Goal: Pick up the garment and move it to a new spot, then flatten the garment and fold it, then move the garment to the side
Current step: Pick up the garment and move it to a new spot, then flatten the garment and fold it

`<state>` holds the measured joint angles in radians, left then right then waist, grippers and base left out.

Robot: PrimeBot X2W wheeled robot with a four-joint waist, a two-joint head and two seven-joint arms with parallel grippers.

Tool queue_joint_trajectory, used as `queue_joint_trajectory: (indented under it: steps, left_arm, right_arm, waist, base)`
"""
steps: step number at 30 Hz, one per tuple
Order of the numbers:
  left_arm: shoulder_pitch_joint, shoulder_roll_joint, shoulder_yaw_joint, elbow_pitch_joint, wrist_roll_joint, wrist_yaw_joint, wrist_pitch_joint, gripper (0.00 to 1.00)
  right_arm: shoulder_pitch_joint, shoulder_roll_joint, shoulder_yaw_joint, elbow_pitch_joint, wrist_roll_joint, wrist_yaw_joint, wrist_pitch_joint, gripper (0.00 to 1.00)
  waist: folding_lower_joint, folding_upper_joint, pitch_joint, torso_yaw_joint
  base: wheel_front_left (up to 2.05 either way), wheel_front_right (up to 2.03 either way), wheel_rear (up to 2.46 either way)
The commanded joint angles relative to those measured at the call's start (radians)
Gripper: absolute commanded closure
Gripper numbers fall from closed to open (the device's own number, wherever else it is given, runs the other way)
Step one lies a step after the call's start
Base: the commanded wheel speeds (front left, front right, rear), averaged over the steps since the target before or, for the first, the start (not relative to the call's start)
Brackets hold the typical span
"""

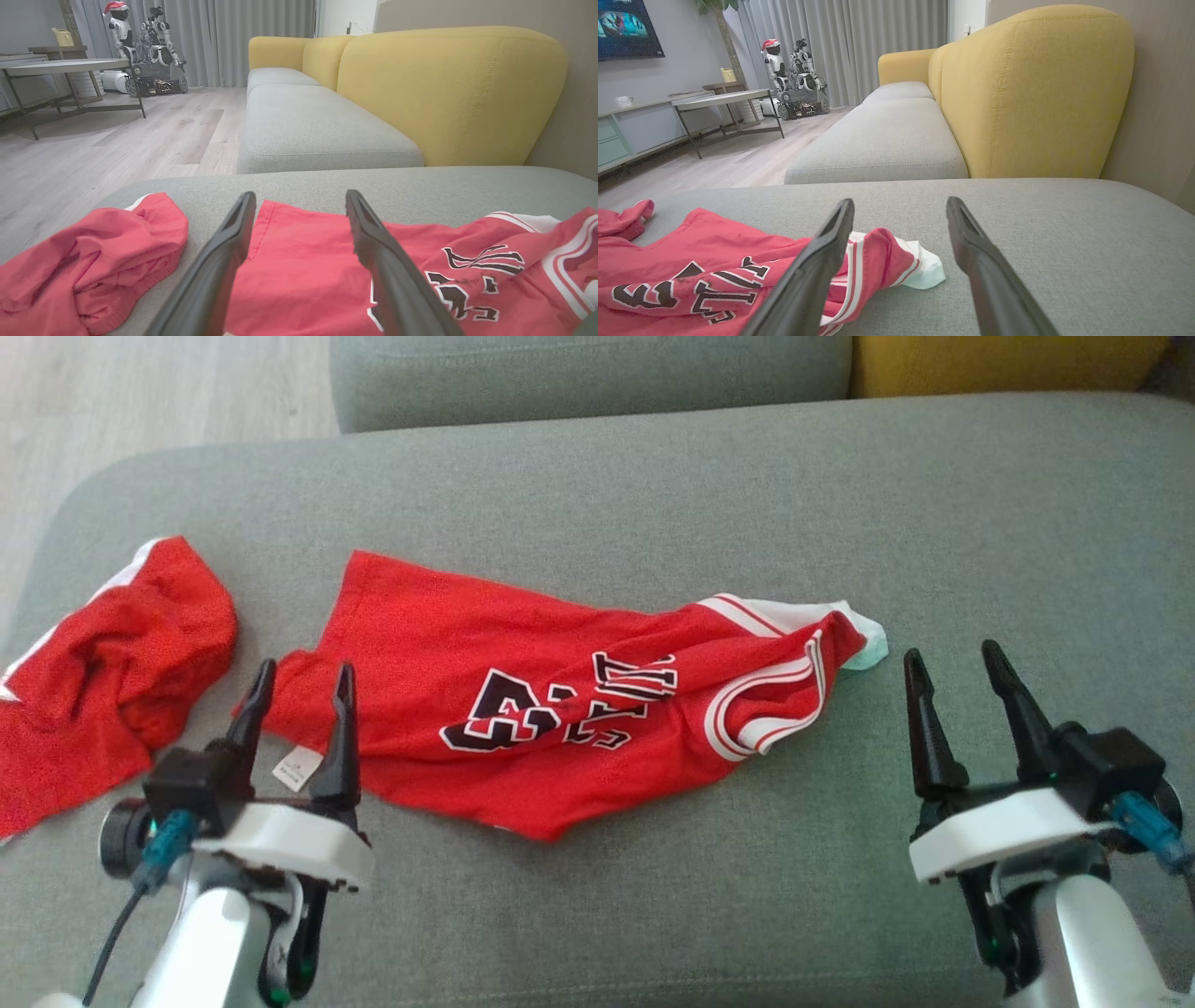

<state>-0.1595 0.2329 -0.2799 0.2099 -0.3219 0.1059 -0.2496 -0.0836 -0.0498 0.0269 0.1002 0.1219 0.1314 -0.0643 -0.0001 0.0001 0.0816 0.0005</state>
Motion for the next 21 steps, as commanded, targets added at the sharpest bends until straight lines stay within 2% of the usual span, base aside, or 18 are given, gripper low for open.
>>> queue_joint_trajectory:
  steps: [1, 11, 21]
  left_arm:
    - [-0.022, 0.031, 0.034, -0.045, 0.007, 0.003, -0.012, 0.00]
    - [0.057, 0.039, 0.017, -0.051, -0.004, 0.003, -0.011, 0.00]
    - [0.086, 0.047, 0.018, -0.068, -0.017, 0.015, -0.001, 0.00]
  right_arm:
    - [-0.005, -0.014, 0.020, -0.032, -0.007, -0.001, 0.002, 0.00]
    - [0.059, -0.014, 0.013, -0.043, -0.007, -0.001, 0.025, 0.00]
    - [0.086, -0.010, 0.010, -0.073, -0.006, -0.001, 0.043, 0.00]
  waist:
    - [0.0001, -0.0001, -0.011, 0.003]
    - [0.0001, -0.0001, -0.082, 0.005]
    - [0.0001, -0.0001, -0.094, 0.011]
  base:
    - [0.00, 0.00, 0.00]
    - [0.00, 0.00, 0.00]
    - [0.00, 0.00, 0.00]
